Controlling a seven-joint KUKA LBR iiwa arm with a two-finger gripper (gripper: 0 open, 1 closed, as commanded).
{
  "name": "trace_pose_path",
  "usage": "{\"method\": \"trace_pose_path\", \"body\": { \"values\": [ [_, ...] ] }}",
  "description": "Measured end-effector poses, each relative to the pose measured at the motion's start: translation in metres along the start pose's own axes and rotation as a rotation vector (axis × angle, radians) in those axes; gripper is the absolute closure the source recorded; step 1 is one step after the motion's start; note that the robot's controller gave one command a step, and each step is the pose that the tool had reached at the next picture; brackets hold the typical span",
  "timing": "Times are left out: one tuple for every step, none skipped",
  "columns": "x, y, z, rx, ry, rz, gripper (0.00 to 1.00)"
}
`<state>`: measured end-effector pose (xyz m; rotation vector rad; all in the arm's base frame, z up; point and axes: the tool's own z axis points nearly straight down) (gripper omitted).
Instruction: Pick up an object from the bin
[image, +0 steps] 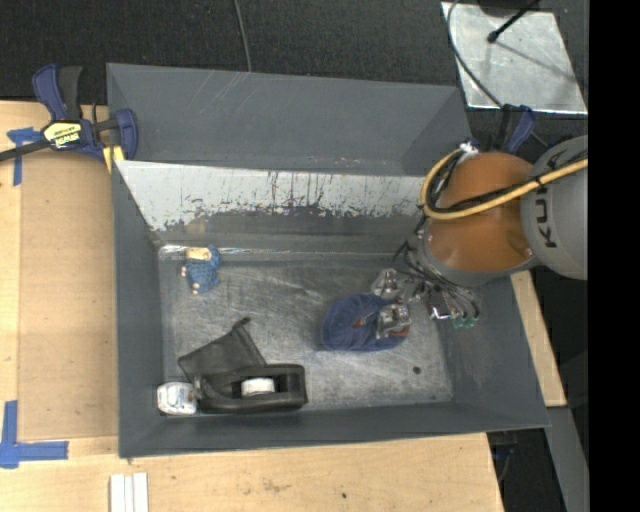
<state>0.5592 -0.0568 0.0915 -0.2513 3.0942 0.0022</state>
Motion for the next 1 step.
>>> {"method": "trace_pose_path", "body": {
  "values": [
    [-0.0016, -0.0489, -0.1789, -0.005, 0.027, -0.492, 1.0]
  ]
}}
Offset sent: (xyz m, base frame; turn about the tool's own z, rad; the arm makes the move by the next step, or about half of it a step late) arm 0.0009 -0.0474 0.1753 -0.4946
